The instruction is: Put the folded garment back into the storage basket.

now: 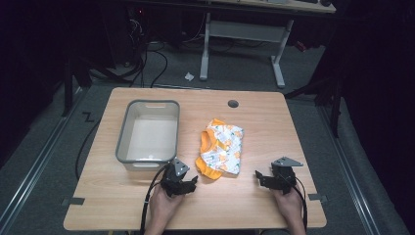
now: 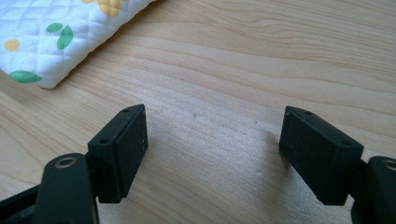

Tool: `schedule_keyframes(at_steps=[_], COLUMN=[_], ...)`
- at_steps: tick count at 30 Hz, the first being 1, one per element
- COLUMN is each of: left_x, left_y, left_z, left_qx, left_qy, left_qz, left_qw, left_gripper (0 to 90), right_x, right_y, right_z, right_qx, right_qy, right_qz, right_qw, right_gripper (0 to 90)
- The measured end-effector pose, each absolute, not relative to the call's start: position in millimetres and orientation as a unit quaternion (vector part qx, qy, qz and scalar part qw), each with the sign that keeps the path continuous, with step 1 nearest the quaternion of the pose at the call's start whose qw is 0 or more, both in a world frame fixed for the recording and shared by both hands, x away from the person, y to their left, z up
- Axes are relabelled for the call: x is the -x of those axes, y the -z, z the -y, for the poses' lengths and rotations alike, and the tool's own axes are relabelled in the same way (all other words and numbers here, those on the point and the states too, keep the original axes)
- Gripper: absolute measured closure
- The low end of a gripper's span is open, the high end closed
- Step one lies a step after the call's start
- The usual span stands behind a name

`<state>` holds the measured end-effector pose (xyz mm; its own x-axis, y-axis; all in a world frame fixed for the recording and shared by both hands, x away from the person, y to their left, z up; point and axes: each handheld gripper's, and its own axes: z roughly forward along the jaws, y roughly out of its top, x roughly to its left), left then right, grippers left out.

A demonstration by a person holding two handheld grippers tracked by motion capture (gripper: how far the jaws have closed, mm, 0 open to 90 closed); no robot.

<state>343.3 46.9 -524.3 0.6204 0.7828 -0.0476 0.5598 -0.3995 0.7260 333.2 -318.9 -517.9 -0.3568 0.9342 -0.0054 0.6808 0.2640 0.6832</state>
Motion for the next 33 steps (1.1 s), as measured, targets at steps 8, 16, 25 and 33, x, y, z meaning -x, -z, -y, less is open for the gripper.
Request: schedule_keyframes(at_steps=[8,16,25,33], left_x=[-344.5,-344.0,-344.0,-343.9], left_y=[524.3,524.3,524.3,524.4], left_z=[-48.9,-47.8,-47.7,-47.4], left_qx=[-0.818,-0.820,-0.821,-0.821], left_qy=[-0.148,-0.151,-0.153,-0.153], left_qz=[-0.415,-0.413,-0.412,-0.411], left_qw=[0.370,0.366,0.365,0.365], left_gripper=[30.6,30.2,30.3,30.3], right_x=[-333.4,-333.4,-333.4,-333.4], right_y=[517.9,517.9,517.9,517.9], right_z=[318.9,318.9,318.9,318.9], right_qx=[-0.526,-0.526,-0.526,-0.526], right_qy=[-0.301,-0.301,-0.301,-0.301], right_qz=[-0.767,-0.767,-0.767,-0.767], right_qw=[0.211,0.211,0.211,0.211], right_gripper=[23.7,23.8,23.7,23.7])
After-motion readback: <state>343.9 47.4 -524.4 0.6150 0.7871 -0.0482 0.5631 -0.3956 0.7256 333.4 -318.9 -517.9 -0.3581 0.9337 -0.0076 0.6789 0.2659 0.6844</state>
